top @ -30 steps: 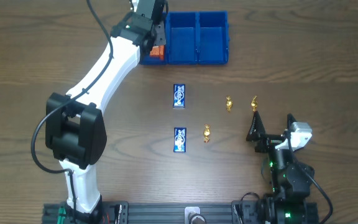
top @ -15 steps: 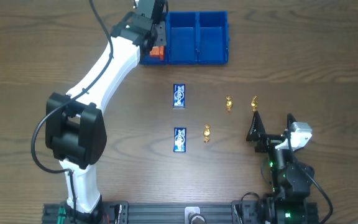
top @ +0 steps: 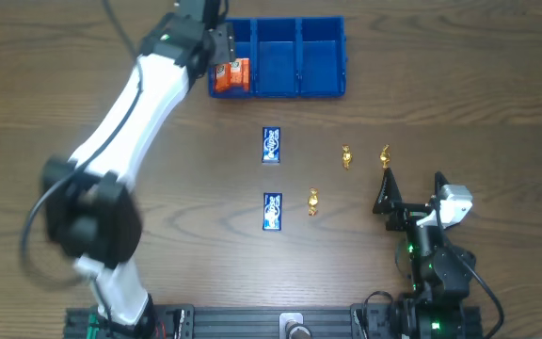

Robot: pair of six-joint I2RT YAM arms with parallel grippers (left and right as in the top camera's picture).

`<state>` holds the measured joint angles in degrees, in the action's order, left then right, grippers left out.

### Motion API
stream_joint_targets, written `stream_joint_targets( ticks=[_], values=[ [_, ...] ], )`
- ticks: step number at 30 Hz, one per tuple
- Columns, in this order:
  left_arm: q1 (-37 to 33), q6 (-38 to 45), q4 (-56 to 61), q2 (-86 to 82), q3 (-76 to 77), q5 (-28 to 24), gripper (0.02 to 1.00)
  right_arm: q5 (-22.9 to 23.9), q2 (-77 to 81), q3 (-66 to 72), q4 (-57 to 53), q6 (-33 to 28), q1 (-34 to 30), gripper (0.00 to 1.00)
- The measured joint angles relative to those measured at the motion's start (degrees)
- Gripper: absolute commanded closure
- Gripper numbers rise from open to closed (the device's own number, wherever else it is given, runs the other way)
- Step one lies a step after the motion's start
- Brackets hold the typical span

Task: Sort Candies Into Trays

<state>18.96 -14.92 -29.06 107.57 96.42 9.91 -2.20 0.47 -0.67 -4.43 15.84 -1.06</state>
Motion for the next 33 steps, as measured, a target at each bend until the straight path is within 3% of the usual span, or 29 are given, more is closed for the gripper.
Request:
stream_joint_targets(
  ticks=[7,16,22,29,33],
  values=[
    [-0.2,4.6,15.9,-45.1,-20.2,2.5,0.018,0.0,0.0,0.0,0.0,0.0,0.0,0.003],
    [-13.1,11.0,15.6,-86.7,-57.4,-2.9,0.018,0.0,-0.1,0.0,0.0,0.0,-0.1,0.003],
    [-19.1,12.2,20.4,-100.1,-76.5,-8.5,0.020,0.0,-0.1,0.0,0.0,0.0,-0.1,0.003],
    [-19.5,12.2,29.9,-106.5,-93.0,-12.2,0.020,0.0,-0.1,0.0,0.0,0.0,-0.1,0.003],
    [-19.5,12.2,27.9,-106.7,-95.5,-13.1,0.020,0.0,-0.1,0.0,0.1,0.0,-0.1,0.003]
  ],
)
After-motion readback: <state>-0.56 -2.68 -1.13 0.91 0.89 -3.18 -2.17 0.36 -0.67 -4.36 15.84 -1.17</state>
